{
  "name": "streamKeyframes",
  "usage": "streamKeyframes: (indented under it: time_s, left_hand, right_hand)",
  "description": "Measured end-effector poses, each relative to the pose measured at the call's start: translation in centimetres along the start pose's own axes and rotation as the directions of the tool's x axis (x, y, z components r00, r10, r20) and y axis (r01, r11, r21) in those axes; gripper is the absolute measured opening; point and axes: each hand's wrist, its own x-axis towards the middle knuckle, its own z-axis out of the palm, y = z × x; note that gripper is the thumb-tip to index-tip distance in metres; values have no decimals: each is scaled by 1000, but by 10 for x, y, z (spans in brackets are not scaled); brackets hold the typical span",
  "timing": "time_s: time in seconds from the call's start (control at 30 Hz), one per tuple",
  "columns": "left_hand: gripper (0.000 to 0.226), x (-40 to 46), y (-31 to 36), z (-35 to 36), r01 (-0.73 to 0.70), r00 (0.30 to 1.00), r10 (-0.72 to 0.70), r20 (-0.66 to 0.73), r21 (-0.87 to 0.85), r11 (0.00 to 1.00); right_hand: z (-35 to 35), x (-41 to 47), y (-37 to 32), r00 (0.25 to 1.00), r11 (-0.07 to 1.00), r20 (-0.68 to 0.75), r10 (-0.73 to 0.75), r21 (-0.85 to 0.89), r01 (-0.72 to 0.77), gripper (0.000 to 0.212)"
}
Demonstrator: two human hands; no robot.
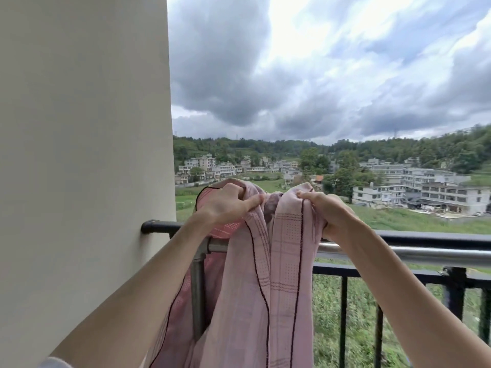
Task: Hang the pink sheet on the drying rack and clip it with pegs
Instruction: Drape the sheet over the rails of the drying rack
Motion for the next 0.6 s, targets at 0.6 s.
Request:
streamKeyframes:
  time_s: [0.6]
  left_hand:
    - [44, -43, -76, 4, 99, 995, -99, -3, -80, 992]
  right_hand:
    - [63, -56, 72, 664, 315, 59, -746, -847, 429, 39]
